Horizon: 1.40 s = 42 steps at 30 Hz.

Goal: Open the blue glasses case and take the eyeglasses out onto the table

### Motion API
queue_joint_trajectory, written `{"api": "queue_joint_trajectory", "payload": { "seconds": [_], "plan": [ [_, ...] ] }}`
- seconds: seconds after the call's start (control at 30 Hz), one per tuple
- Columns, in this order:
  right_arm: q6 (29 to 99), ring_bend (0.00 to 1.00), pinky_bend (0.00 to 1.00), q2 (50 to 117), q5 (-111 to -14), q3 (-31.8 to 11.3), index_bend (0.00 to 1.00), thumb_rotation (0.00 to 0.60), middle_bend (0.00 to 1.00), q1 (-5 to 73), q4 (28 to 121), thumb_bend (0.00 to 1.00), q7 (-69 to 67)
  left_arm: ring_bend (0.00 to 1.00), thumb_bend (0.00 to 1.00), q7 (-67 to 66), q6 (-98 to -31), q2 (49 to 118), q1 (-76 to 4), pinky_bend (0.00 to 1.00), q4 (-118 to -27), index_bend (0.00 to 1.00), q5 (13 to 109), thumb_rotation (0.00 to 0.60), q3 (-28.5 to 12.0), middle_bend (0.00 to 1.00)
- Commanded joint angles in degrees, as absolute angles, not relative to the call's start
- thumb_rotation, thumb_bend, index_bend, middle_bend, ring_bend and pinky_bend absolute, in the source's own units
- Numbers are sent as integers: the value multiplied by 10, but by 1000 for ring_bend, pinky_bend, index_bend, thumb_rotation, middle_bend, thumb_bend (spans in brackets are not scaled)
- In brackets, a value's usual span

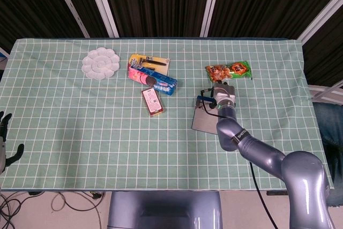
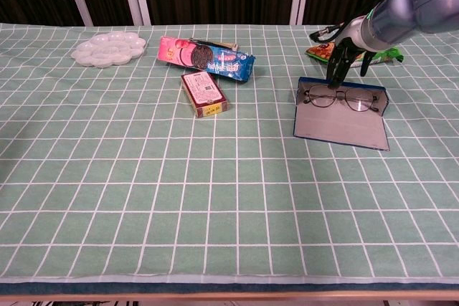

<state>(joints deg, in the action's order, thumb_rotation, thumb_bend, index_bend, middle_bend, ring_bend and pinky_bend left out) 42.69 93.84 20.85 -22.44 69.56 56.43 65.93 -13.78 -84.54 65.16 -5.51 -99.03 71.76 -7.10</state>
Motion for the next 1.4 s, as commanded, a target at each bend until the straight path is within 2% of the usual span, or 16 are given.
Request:
{"api": "queue_joint_trajectory", "payload": {
  "seconds": [0.03, 0.97, 1.4],
  "plan": [
    [428, 0, 200, 938, 210, -227, 404, 600, 0, 696, 565, 451, 661, 0, 329, -137, -845, 652, -55, 0, -990, 52, 717, 600, -71, 0],
    [432, 0, 199, 942, 218, -240, 432, 600, 0, 690, 555, 456, 684, 0, 329, -138, -846, 652, -55, 0, -989, 52, 717, 600, -71, 0],
    [431, 0, 200, 947, 217, -246, 452, 600, 0, 687, 548, 494, 690, 0, 329, -139, -846, 652, -55, 0, -990, 52, 715, 600, -72, 0]
  ]
}}
